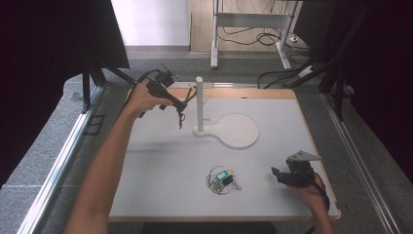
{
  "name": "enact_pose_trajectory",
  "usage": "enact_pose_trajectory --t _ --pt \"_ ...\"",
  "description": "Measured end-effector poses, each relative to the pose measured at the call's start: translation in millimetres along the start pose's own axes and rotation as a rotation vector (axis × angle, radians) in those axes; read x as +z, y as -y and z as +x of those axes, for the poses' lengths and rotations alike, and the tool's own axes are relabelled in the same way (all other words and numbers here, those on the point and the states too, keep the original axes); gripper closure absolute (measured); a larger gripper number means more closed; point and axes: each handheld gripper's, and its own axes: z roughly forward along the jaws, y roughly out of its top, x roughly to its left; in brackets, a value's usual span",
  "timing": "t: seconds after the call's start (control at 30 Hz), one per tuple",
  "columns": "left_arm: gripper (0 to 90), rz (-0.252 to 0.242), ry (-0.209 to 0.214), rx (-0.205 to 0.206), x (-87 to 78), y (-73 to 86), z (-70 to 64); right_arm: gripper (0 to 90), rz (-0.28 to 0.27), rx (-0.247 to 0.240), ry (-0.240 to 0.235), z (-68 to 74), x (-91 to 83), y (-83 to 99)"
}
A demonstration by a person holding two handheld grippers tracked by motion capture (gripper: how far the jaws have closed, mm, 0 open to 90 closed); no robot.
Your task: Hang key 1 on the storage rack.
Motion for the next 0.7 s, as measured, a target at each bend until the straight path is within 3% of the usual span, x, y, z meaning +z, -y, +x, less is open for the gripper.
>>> enact_pose_trajectory --t 0.4,0.7 --pt "65.9 0.010 -0.003 0.005 6.5 -0.7 -1.3 31.7 0.001 -0.001 0.000 0.0 0.1 0.0" --pt "58.9 0.008 -0.039 0.031 5.4 5.2 -7.3 31.5 -0.001 -0.001 0.001 -0.1 -0.6 -0.1"
